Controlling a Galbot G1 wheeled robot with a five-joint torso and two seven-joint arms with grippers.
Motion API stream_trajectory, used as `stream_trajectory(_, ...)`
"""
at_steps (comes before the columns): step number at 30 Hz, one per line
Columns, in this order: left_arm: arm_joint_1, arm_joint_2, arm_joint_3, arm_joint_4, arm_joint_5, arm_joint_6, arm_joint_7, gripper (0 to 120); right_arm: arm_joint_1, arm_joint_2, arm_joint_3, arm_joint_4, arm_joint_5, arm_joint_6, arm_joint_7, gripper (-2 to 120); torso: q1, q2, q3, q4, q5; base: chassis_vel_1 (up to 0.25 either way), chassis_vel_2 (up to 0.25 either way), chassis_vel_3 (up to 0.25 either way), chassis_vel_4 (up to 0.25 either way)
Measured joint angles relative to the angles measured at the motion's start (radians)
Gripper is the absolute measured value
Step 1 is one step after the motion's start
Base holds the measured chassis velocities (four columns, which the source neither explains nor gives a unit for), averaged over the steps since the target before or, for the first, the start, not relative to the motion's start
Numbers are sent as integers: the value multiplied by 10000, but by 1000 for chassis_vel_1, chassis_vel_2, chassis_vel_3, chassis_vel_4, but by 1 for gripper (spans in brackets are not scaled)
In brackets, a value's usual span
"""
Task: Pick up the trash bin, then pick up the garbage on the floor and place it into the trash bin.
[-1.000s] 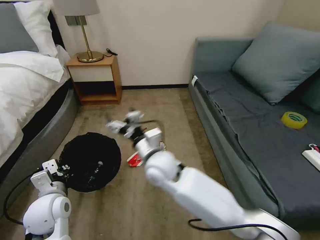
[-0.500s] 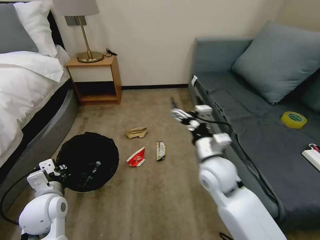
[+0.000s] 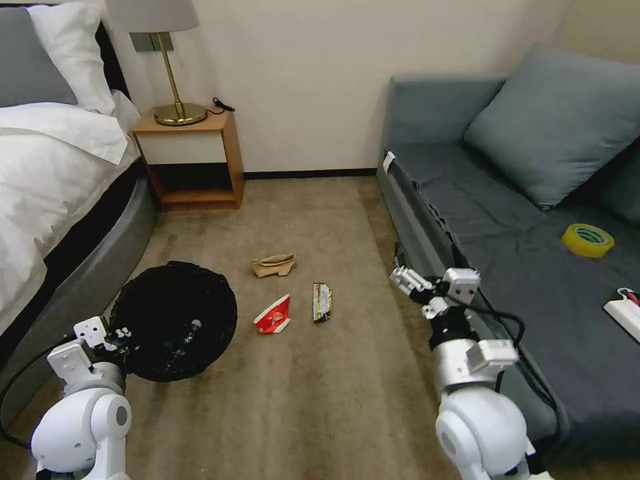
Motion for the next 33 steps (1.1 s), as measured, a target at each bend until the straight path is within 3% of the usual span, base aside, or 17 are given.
stream_trajectory(33,-26,-90,-84,141,4,-112,-5,3,401,11,-677,-622,-48,189,97,100,1,0,2,0,0,-143,141,148,-144)
